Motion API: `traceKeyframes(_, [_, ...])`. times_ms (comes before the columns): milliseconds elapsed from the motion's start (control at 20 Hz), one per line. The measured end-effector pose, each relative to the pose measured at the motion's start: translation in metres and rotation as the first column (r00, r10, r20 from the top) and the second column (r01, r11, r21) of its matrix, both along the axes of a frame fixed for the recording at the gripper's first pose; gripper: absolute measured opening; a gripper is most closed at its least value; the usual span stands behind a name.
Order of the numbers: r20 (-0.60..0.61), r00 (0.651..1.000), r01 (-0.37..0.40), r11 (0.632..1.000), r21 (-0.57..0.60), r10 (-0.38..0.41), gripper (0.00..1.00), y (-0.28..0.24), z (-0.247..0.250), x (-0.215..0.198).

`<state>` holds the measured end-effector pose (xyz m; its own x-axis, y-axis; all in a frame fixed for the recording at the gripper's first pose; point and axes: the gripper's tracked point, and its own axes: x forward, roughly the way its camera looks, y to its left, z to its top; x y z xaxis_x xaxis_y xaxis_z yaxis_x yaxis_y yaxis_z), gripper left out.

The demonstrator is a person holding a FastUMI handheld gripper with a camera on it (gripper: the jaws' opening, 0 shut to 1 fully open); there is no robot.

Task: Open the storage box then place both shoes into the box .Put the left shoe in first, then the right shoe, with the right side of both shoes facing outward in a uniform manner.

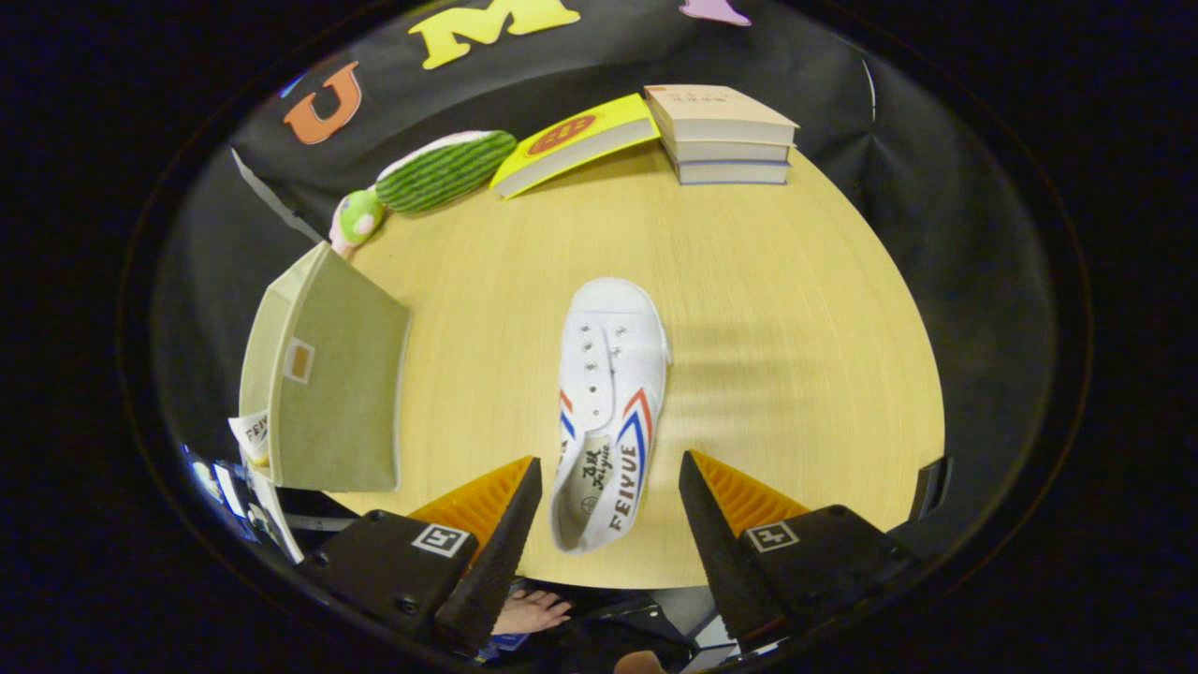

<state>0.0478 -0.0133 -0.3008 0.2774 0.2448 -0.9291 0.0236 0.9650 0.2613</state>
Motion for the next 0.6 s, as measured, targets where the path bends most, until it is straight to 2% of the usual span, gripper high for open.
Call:
traceKeyframes(150, [-0.043, 0.999, 0.008, 1.0, 0.0, -0.008, 0.87, -0.004, -0.029, 0.002])
traceKeyframes(250, [-0.055, 0.998, -0.013, 1.0, -0.022, 0.012, 0.82, -0.005, -0.044, 0.002])
traceKeyframes(400, [-0.098, 0.995, -0.016, 0.998, 0.057, 0.021, 0.73, 0.015, -0.055, -0.004])
traceKeyframes(550, [-0.11, 0.994, -0.017, 0.997, 0.069, 0.024, 0.47, 0.017, -0.06, -0.004])
traceKeyframes(600, [-0.107, 0.994, -0.001, 0.997, 0.074, 0.009, 0.47, 0.016, -0.062, -0.005])
